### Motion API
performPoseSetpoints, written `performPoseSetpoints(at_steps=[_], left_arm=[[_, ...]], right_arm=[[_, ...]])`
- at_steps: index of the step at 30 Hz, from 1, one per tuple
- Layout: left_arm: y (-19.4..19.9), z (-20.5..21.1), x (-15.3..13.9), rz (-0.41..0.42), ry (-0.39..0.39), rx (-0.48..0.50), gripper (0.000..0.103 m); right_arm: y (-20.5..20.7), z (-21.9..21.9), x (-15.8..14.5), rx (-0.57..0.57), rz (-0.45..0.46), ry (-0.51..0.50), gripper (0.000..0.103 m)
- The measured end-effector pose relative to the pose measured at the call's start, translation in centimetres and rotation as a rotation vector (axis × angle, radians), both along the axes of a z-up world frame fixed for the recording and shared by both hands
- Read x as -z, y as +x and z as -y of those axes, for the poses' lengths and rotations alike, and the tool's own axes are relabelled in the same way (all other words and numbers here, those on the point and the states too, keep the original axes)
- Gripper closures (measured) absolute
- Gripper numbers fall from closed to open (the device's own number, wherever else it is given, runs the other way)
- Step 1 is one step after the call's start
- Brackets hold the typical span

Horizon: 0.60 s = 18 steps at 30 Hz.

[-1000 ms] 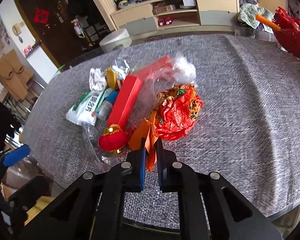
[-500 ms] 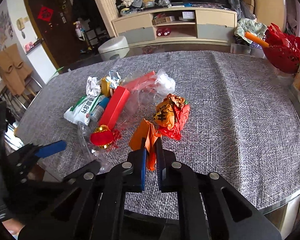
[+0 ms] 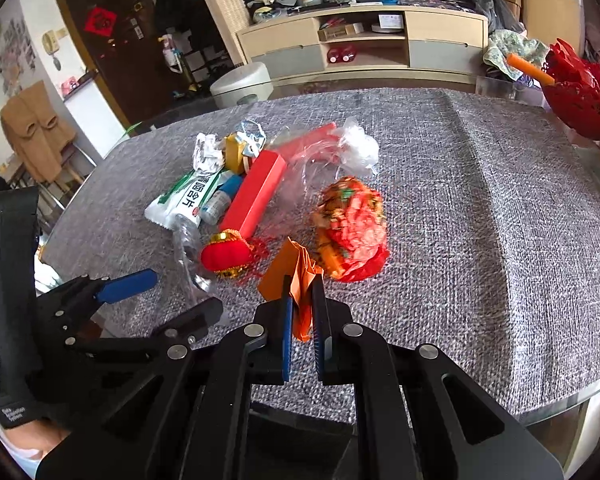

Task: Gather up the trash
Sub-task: 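Grasp the clear blister pack with the left gripper while the right gripper holds the orange wrapper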

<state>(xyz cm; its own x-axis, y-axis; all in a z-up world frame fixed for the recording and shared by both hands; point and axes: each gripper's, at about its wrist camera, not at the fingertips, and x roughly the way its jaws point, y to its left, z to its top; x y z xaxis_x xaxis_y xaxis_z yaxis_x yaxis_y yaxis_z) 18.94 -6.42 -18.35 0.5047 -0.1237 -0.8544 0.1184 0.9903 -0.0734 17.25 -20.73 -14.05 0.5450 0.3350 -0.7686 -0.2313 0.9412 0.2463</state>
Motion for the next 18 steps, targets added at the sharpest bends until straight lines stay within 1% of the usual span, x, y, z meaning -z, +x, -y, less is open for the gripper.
performPoseSetpoints(at_steps=[5, 6, 8, 9, 10, 12, 13, 15, 17, 18], left_arm=[[-0.7, -0.8, -0.2, -0.010, -0.025, 0.005, 0.045], [-0.9, -0.9, -0.2, -0.011, -0.030, 0.007, 0.046], [-1.1, -1.1, -0.3, -0.015, -0.040, 0.015, 0.056], [-1.3, -1.2, -0.4, -0.016, -0.047, 0.017, 0.057], [-1.4, -1.4, -0.5, -0.018, -0.047, 0.019, 0.061], [-1.9, -1.6, -0.6, -0.019, -0.056, 0.025, 0.062], [-2.0, -1.8, -0.7, -0.019, -0.060, 0.026, 0.064], [-2.6, -2.1, -1.0, -0.015, -0.066, 0.032, 0.070], [-2.9, -2.2, -1.5, -0.007, -0.062, 0.034, 0.079], [-3.2, -2.4, -1.7, -0.004, -0.051, 0.028, 0.079]], right_arm=[[-0.7, -0.5, 0.1, -0.011, -0.003, -0.004, 0.093], [-0.8, -0.6, 0.2, -0.013, -0.005, -0.002, 0.093], [-1.2, -0.8, 0.4, -0.017, -0.011, -0.004, 0.093], [-1.4, -0.9, 0.5, -0.021, -0.013, -0.003, 0.093], [-1.6, -1.0, 0.5, -0.023, -0.014, -0.003, 0.093], [-1.9, -1.2, 0.5, -0.028, -0.015, -0.003, 0.093], [-2.2, -1.3, 0.5, -0.031, -0.014, -0.003, 0.093], [-2.6, -1.5, 0.3, -0.035, -0.011, -0.003, 0.093], [-3.0, -1.7, 0.3, -0.037, -0.010, -0.001, 0.093], [-3.0, -1.8, 0.3, -0.038, -0.010, -0.001, 0.093]])
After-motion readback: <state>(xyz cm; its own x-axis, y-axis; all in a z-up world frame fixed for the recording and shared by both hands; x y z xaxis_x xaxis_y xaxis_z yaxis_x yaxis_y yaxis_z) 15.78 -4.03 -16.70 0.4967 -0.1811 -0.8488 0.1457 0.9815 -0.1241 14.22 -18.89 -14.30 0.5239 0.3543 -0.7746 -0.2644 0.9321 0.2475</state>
